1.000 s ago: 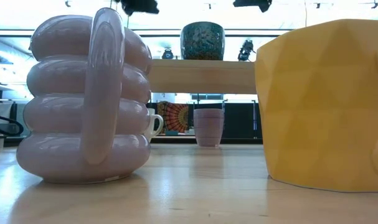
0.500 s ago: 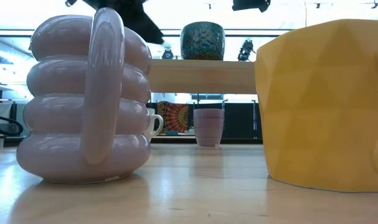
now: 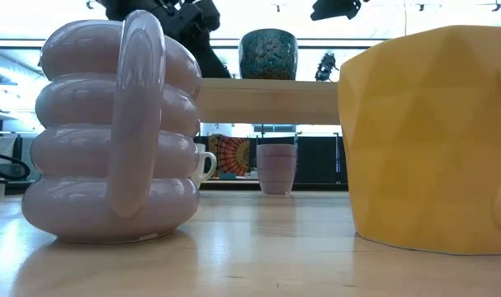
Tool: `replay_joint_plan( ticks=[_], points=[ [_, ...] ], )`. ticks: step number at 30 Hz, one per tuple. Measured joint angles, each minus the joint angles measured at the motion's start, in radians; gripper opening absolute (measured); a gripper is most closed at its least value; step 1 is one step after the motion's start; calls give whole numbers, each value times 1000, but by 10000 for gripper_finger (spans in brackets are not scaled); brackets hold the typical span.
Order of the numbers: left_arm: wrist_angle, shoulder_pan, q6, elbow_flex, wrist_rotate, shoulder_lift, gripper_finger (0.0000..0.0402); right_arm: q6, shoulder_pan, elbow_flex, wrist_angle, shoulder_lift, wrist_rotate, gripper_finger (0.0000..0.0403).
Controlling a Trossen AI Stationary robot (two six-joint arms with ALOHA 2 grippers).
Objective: Place coffee mugs
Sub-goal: Put the blue-brown mug on the shelf
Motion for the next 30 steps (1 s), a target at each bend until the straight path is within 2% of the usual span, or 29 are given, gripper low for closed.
replay_joint_plan(
  ticks=[4,11,15,30],
  points=[
    [2,0,3,0,-1,10,186,7,0,-1,-2,0,0,174],
    [8,0,4,-1,21,41,266,23,0,-1,-3,0,0,174],
    [25,2,5,-1,21,55,296,23,0,-1,-12,0,-1,174],
    [219,6,1,-1,9,174,304,26,0,-1,-17,0,-17,172]
  ],
)
